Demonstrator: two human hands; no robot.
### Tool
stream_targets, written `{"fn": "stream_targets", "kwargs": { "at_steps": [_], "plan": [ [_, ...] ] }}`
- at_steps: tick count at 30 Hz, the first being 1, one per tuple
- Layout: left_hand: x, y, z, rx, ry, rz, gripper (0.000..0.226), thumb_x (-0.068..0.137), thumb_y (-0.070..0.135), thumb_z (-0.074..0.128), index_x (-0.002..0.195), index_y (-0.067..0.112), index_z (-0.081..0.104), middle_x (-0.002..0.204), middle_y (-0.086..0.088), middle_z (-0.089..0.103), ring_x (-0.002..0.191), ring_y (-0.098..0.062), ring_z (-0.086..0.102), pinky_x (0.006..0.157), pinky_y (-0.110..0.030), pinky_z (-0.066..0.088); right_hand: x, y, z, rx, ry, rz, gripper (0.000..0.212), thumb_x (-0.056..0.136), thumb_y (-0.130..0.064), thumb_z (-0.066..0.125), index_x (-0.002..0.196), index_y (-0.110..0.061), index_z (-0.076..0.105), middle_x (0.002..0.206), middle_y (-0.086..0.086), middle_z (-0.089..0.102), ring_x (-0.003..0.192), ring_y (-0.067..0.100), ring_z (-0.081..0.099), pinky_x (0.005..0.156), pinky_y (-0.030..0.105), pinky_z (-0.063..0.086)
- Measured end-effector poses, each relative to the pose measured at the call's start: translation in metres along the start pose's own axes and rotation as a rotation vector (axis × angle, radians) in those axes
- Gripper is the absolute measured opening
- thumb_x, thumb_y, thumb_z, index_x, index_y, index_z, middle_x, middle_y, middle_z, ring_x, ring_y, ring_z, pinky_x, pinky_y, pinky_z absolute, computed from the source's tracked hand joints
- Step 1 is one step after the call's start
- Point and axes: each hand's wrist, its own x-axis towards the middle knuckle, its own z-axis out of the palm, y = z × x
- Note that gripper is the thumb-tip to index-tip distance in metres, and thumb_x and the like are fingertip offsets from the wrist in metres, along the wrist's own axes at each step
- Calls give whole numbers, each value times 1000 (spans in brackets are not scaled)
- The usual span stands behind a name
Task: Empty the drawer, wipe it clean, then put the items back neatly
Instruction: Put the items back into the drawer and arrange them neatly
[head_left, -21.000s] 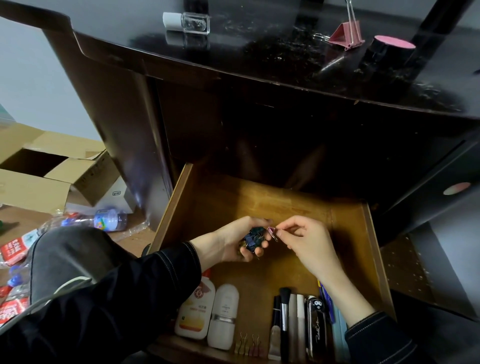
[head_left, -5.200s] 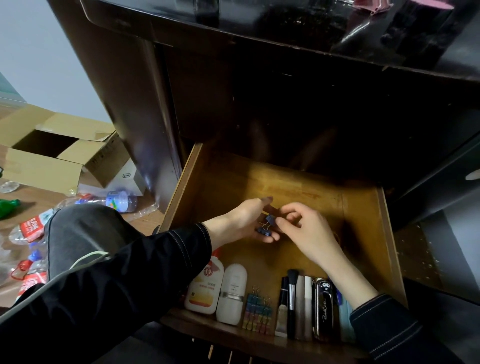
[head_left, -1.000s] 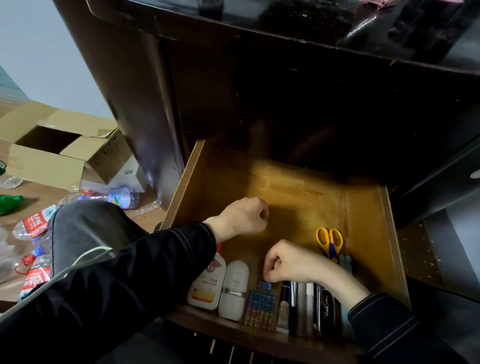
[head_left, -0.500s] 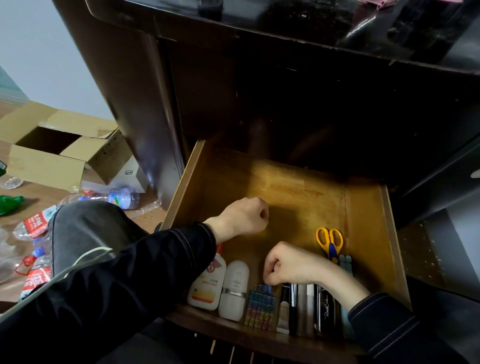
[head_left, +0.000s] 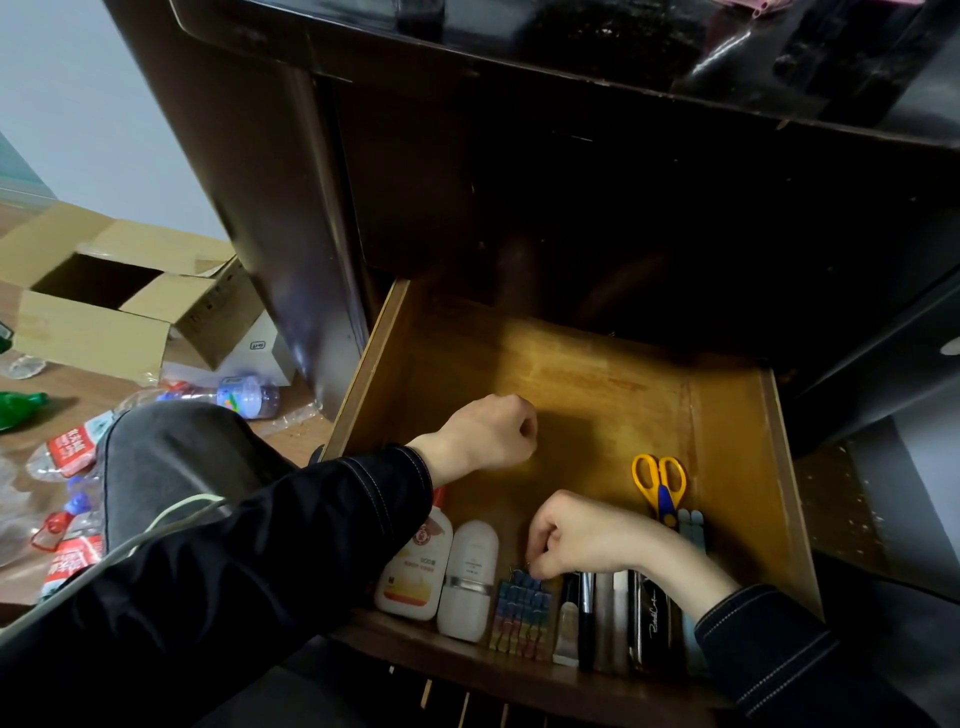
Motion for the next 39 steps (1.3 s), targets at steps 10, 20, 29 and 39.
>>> {"fn": "stream_targets", "kwargs": {
  "at_steps": [10, 20, 29, 39],
  "plan": [
    [3, -3, 2, -1, 24, -7, 18, 93, 18, 55, 101, 17, 71, 96, -1, 71, 87, -21, 66, 78, -39, 59, 3, 5, -1, 7, 42, 26, 22, 90, -34, 66, 78, -18, 75, 59, -8, 52, 50, 6, 39, 51, 27, 31],
    [-19, 18, -11, -119, 164, 34, 19, 93, 14, 56, 101, 12, 72, 96, -6, 74, 83, -23, 68, 74, -38, 58, -28, 6, -30, 180, 331, 78, 23, 95, -30, 65, 89, -11, 75, 61, -5, 60, 57, 10, 49, 56, 25, 39],
    [-76, 83, -94, -224, 560, 388, 15, 90, 24, 56, 95, 32, 68, 85, 20, 66, 83, 2, 64, 76, -22, 54, -156, -92, -107, 34, 1049, -254, 12, 94, -39, 64, 88, -36, 74, 81, -17, 71, 74, -1, 65, 65, 20, 52],
    [-105, 146, -199, -40, 1035, 648, 6, 92, 28, 58, 90, 31, 63, 82, 16, 63, 76, -5, 60, 63, -24, 48, -186, -127, -213, -215, 1577, -160, 20, 91, -32, 66, 111, -32, 63, 103, -18, 51, 85, -6, 55, 62, 23, 46]
  ]
}}
